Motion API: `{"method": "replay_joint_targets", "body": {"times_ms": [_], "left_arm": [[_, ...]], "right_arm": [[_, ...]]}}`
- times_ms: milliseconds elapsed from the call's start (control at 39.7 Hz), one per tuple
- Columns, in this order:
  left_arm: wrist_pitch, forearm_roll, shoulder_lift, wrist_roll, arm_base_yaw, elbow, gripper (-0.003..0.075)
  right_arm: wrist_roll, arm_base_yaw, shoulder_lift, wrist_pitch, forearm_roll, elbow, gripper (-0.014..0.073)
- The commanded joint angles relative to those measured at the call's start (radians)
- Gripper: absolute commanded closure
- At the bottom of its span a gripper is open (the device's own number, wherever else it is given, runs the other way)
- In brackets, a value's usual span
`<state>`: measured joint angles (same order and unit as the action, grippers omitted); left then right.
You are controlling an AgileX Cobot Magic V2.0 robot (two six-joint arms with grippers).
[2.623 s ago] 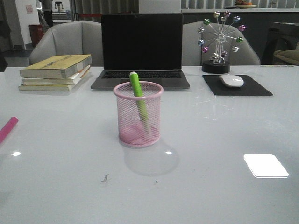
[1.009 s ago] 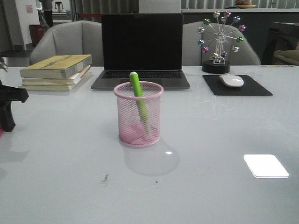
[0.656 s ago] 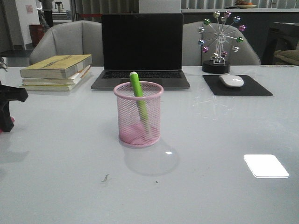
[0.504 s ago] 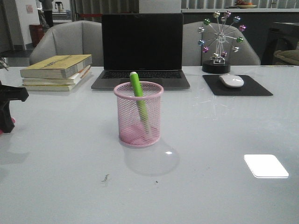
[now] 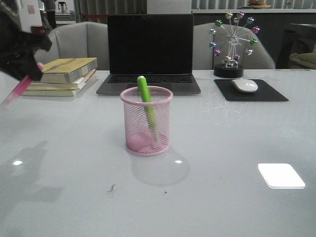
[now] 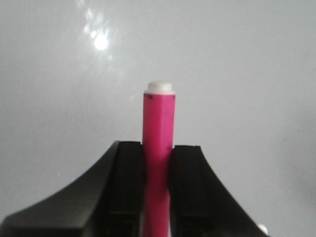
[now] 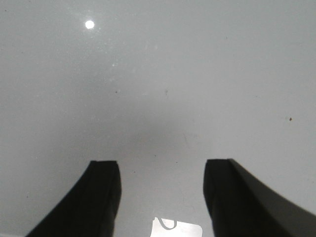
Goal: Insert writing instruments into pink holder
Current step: 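Lift the pink marker upright with the left gripper toward the holder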
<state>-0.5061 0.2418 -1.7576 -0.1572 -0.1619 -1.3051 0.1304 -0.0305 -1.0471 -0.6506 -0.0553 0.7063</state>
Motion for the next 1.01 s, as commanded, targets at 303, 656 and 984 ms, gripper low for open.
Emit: {"method": "replay_joint_targets", "body": {"times_ms": [303, 656, 984], "left_arm": [[0.343, 0.021, 0.141, -0.014, -0.227, -0.025, 0.0619], [0.728, 0.021, 0.141, -0.012, -0.411, 0.015, 0.0619], [0.990, 0.021, 0.130, 0.106, -0.520, 0.201, 0.0619]], "right_arm": [[0.000, -0.008, 0.022, 0.030, 0.009, 0.027, 0.0107], [0.000, -0.008, 0.022, 0.029, 0.009, 0.027, 0.0107], [0.000, -0.008, 0.022, 0.027, 0.009, 0.027, 0.0107]]}}
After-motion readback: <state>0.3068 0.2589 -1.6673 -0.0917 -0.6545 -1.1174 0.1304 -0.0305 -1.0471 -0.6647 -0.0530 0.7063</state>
